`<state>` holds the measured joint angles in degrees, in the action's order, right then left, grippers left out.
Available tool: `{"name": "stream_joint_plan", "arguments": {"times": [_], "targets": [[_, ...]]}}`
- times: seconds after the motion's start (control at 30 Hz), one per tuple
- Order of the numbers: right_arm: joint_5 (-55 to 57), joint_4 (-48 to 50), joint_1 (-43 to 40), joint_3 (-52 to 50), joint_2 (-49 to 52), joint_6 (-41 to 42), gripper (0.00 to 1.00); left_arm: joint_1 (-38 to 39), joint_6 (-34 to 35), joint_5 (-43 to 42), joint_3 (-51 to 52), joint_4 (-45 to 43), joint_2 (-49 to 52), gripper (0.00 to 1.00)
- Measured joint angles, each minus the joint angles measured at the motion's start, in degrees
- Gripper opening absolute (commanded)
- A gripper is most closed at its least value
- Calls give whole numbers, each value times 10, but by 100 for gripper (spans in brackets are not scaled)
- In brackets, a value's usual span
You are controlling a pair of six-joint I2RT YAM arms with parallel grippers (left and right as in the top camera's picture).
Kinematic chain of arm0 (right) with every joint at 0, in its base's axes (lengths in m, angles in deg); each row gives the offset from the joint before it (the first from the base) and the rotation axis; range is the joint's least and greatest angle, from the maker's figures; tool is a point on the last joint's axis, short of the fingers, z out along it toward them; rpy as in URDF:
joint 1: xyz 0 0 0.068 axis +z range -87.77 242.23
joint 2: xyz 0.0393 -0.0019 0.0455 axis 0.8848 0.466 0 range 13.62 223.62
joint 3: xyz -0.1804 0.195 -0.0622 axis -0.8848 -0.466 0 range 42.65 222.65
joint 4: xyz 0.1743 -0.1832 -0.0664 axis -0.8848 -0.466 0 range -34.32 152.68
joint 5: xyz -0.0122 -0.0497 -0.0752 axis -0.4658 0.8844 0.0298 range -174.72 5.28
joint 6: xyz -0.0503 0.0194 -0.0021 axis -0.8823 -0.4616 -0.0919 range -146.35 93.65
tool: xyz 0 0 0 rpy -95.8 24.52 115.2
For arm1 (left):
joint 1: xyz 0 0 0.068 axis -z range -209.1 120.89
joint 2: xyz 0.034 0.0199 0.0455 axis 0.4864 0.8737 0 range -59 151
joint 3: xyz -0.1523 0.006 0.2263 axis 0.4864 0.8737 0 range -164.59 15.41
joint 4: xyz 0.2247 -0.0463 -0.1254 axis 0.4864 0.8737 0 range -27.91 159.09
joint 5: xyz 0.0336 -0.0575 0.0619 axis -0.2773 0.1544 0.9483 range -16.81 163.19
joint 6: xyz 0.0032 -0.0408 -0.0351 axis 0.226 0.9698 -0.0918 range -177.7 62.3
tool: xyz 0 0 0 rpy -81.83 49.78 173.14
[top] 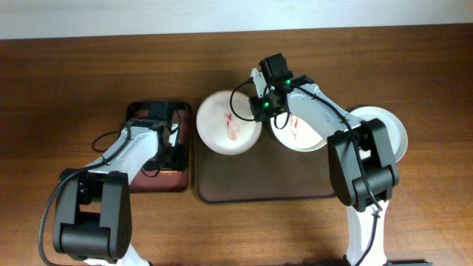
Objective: Clean dirty plates on tray and stack at the side
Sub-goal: 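Grasp the pink plate rim with the right gripper and pull it forward, then lift the sponge with the left gripper and bring it toward the pink plate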
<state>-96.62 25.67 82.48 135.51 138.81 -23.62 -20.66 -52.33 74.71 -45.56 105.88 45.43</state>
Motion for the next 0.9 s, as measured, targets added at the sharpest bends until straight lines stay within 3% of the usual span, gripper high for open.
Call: {"name": "stream_joint_plan", "arguments": {"times": [0.1, 0.13, 0.17, 0.2, 0.3, 0.4, 0.5, 0.6, 0.67, 0.7, 0.8, 0.9], "targets": [[-4, -147, 0, 2, -30, 5, 4, 0, 0, 0, 0, 1, 0, 63], [-15, -206, 0, 8, -38, 7, 4, 0, 0, 1, 0, 1, 0, 56], [-22, -288, 0, 3, -48, 7, 4, 0, 0, 0, 0, 1, 0, 31], [-27, -304, 0, -2, -50, 8, 4, 0, 1, 0, 0, 2, 0, 29], [-37, -295, 0, -40, -52, 19, 4, 1, 1, 0, -5, 5, 1, 34], [-50, -260, 0, -94, -54, 33, 4, 1, 5, 4, -37, 6, 0, 63], [-60, -240, 0, -105, -57, 35, 4, 1, 6, 4, -49, 27, -2, 72], [-62, -236, 0, -106, -57, 35, 4, 1, 7, 4, -50, -12, -2, 66], [-62, -235, 0, -106, -57, 35, 4, 1, 7, 4, -50, -54, -2, 50], [-62, -235, 0, -106, -57, 35, 4, 1, 10, 4, -50, -62, -2, 34], [-62, -235, 0, -106, -57, 35, 4, 1, 22, 5, -50, -66, -2, 32], [-62, -235, 0, -106, -57, 35, 4, 1, 23, 5, -50, -61, -2, 36]]}}
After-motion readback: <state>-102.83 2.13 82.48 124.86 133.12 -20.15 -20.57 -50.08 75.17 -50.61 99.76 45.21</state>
